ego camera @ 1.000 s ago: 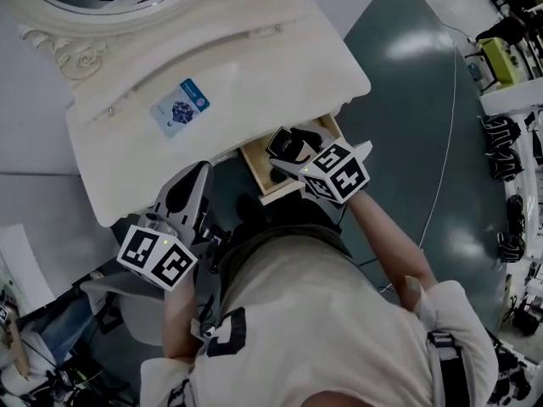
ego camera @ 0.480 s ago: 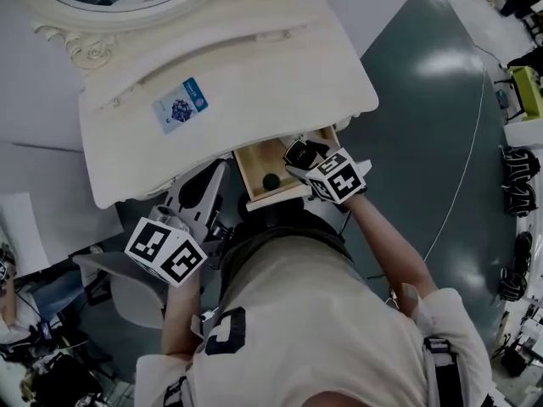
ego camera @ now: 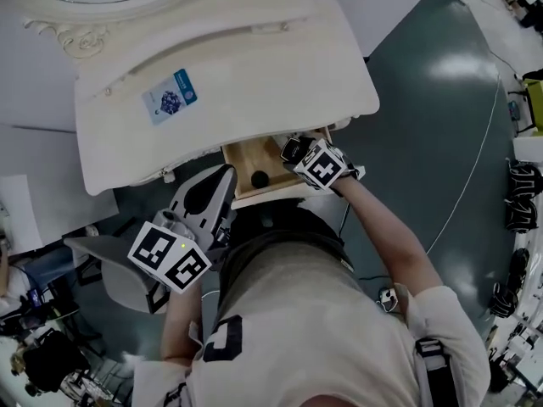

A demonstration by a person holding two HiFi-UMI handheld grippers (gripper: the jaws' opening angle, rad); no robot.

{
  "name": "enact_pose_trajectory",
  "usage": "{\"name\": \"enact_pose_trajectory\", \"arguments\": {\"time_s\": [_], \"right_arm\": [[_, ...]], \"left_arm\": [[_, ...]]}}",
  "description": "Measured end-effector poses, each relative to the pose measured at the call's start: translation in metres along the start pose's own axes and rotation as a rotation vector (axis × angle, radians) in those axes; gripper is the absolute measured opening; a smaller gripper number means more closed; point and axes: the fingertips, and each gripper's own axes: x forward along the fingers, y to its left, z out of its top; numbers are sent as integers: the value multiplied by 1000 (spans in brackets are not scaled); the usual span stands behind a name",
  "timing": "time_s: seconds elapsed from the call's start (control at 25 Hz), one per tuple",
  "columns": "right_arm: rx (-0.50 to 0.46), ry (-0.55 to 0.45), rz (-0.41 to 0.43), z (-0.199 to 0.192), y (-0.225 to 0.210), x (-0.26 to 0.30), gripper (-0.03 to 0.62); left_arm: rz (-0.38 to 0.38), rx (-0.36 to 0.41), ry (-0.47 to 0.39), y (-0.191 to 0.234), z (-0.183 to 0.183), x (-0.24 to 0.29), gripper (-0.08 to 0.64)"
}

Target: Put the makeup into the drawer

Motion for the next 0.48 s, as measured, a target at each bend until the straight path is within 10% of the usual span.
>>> {"name": "enact_pose_trajectory", "arguments": {"time_s": [0.48], "right_arm": [[-61,156,40,-28,-14,42,341]], "left_arm": [[68,-51,24,17,-18,3,38]]}}
